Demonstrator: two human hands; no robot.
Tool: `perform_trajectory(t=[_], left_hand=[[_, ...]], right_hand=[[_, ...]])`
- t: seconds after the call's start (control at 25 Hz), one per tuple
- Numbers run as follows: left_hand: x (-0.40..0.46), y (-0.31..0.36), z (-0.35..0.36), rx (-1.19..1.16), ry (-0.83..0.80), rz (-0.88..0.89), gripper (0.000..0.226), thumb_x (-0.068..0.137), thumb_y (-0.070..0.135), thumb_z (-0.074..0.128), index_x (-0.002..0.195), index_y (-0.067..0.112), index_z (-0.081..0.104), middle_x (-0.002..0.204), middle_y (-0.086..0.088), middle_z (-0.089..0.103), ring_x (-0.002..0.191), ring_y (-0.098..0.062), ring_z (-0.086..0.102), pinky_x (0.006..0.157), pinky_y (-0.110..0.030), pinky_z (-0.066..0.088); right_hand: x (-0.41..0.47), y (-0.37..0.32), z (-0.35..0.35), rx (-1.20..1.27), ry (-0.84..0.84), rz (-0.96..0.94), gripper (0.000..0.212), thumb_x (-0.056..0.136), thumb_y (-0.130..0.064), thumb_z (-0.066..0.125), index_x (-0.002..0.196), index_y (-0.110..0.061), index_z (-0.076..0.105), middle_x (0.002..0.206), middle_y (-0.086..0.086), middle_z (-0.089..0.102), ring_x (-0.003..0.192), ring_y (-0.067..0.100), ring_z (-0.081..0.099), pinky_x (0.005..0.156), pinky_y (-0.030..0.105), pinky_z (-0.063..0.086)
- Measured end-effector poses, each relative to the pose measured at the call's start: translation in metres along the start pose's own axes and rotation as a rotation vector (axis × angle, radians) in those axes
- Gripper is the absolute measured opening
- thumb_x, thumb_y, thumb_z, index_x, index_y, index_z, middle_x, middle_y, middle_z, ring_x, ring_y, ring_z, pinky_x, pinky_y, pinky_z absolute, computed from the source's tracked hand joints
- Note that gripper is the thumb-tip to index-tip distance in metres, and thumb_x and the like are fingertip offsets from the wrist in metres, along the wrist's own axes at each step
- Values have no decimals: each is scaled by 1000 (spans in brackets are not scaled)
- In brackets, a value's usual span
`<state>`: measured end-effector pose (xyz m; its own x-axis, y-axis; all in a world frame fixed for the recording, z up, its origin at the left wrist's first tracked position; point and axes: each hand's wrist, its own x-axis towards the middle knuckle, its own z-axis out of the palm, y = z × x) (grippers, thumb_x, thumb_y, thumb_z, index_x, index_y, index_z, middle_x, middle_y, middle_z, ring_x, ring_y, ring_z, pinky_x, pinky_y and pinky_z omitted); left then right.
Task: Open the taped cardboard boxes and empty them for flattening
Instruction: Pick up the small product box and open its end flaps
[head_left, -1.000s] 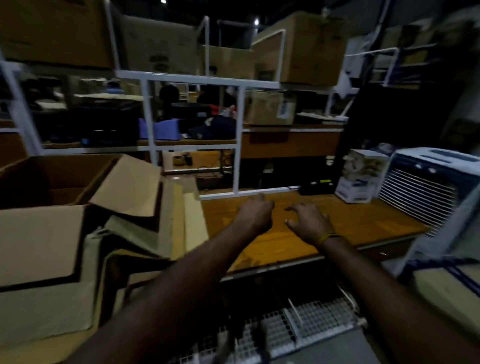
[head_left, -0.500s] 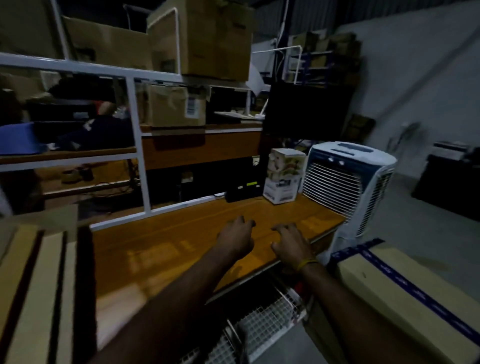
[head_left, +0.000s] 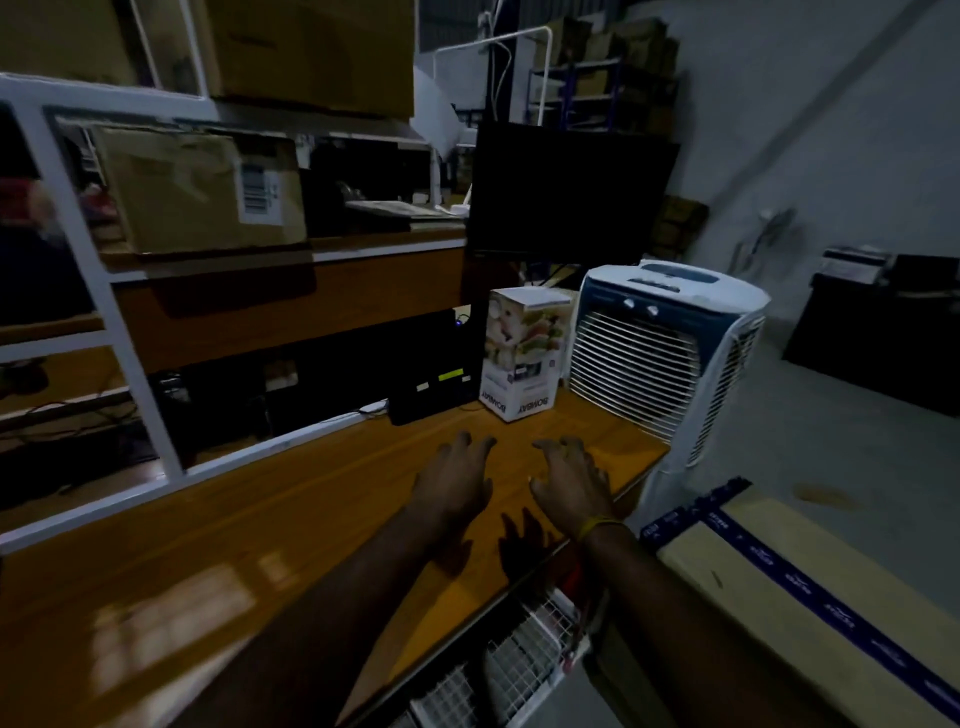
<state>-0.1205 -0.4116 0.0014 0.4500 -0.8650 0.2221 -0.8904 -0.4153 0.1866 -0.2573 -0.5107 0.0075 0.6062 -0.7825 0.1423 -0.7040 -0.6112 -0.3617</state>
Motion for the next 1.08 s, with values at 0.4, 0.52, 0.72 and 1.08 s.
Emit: perform_trajectory(t=[0.4, 0.52, 0.72, 1.08], left_hand=[[215, 32, 51, -24, 117, -81, 74, 96, 34, 57, 155, 34, 13, 159, -8, 17, 132, -33, 43, 83, -40, 53], [290, 47, 58, -29, 143, -109, 77, 97, 35, 57, 156, 35, 8, 164, -9, 4, 133, -35, 41, 78, -39, 52], [382, 61, 73, -21, 255, -161, 88, 91, 24, 64, 157, 33, 8, 164, -15, -4, 131, -39, 43, 69, -33, 50], [425, 55, 98, -317, 297, -247, 69, 97, 20, 56, 155, 28, 20, 153, -14, 26, 104, -32, 60, 64, -32, 50]], right_hand=[[229, 89, 17, 68, 48, -115, 61, 95, -32, 58, 150, -30, 32, 158, 11, 21, 143, 36, 27, 110, 53, 32], [304, 115, 8, 62, 63, -154, 62, 96, -35, 57, 151, -27, 30, 158, 11, 20, 144, 34, 25, 111, 50, 30], [414, 142, 3, 96, 107, -186, 74, 93, -37, 58, 156, -28, 18, 158, 20, 17, 138, 42, 33, 106, 50, 38], [488, 160, 39, 584, 48, -270, 99, 91, -26, 64, 147, -59, -10, 152, 14, 36, 126, 38, 50, 92, 55, 51]])
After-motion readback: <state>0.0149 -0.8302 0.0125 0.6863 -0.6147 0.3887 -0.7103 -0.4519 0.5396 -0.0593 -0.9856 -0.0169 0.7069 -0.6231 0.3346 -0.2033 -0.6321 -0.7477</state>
